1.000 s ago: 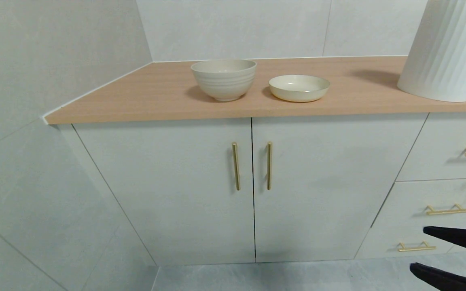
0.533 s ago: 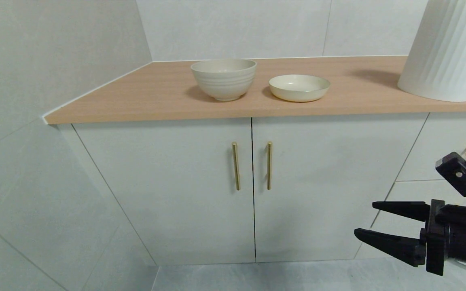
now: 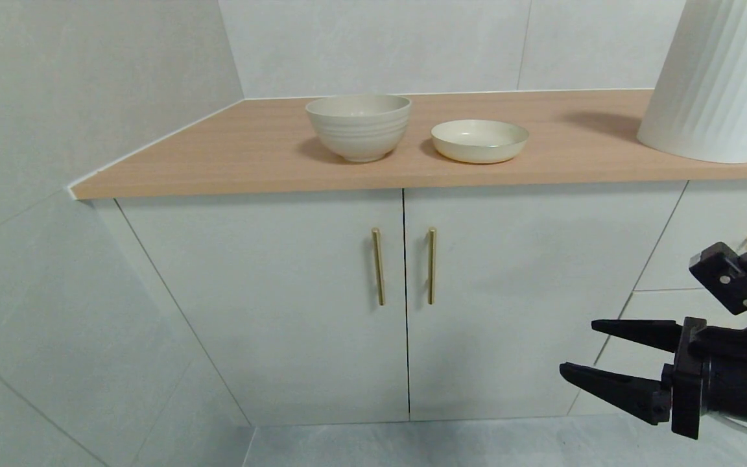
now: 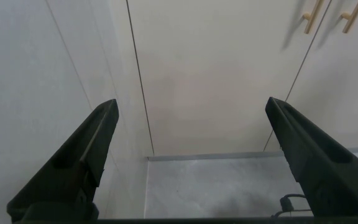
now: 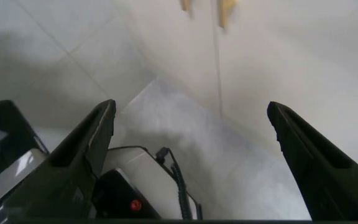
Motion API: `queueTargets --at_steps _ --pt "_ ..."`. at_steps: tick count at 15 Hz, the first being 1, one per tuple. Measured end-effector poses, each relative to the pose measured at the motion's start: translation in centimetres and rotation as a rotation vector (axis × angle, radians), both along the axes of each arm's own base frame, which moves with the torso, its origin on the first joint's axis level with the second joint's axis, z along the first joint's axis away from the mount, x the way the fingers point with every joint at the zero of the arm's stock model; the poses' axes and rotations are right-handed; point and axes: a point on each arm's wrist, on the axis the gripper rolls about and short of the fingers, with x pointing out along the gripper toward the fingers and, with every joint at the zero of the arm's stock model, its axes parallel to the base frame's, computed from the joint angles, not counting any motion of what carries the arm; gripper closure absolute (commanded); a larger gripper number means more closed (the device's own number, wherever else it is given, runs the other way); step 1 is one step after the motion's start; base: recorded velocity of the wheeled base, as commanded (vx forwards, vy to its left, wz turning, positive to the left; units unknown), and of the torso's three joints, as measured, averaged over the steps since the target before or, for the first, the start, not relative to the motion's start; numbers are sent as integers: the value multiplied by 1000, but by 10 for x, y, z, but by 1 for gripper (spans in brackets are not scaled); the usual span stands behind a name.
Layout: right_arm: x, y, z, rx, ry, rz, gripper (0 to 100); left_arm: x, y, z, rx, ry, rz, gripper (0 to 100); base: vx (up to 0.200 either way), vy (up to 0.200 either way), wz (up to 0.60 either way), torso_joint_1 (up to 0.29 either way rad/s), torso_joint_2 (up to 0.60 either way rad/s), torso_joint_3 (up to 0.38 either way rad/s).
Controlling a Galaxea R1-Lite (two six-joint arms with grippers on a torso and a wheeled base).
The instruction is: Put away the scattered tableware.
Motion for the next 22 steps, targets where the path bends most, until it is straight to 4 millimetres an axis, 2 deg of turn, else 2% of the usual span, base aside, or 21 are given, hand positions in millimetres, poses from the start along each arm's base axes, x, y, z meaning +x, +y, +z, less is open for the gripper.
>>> queueTargets --at_steps 2,7,11,18,22 --pt "9 11 4 1 -1 31 0 0 0 0 0 0 0 0 0 0 0 0 0 0" --pt "56 53 13 21 -13 76 0 0 0 0 0 0 0 0 0 0 0 0 0 0" --pt "88 75 23 106 31 50 0 0 0 0 0 0 0 0 0 0 0 0 0 0" --pt "120 97 17 178 56 39 0 0 0 0 0 0 0 0 0 0 0 0 0 0" --pt "139 124 -3 233 16 75 0 0 0 0 0 0 0 0 0 0 0 0 0 0"
